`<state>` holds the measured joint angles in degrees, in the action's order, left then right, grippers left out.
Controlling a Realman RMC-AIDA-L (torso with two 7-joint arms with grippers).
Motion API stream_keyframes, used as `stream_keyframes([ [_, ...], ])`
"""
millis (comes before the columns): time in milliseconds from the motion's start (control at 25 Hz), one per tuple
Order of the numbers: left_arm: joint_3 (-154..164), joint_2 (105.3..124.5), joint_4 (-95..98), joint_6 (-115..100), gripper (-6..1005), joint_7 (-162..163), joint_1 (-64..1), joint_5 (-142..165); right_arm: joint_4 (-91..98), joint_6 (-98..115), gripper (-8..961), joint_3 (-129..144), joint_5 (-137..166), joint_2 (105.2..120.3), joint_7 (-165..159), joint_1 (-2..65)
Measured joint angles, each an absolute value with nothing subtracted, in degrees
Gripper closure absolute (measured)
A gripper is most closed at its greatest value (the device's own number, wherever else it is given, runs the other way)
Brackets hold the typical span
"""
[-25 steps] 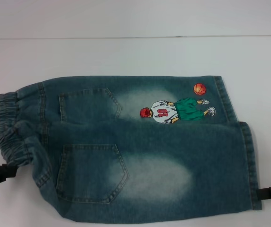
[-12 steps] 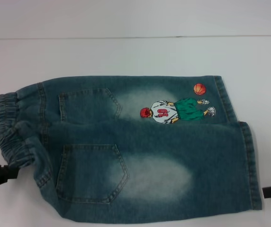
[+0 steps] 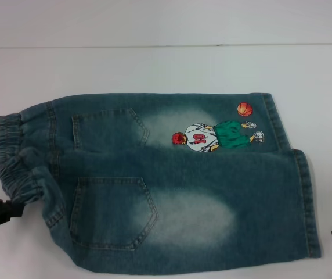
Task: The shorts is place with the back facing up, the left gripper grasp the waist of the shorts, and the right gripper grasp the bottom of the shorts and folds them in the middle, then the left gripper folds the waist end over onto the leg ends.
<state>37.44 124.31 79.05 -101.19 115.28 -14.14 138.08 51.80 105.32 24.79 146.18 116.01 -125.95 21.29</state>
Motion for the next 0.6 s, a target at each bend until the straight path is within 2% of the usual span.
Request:
stream_keyframes([
  [360, 37.44, 124.27, 79.08, -101.25, 948, 115.31, -14.47, 138.08, 51.53, 105.37, 527, 23.95, 146.04, 117.76, -126.08, 21.58],
  [600, 37.49, 124.27, 78.94, -101.25, 948, 115.32, -14.62, 138.08, 51.58, 104.99, 526, 23.85, 146.28, 117.95, -126.12, 21.52],
])
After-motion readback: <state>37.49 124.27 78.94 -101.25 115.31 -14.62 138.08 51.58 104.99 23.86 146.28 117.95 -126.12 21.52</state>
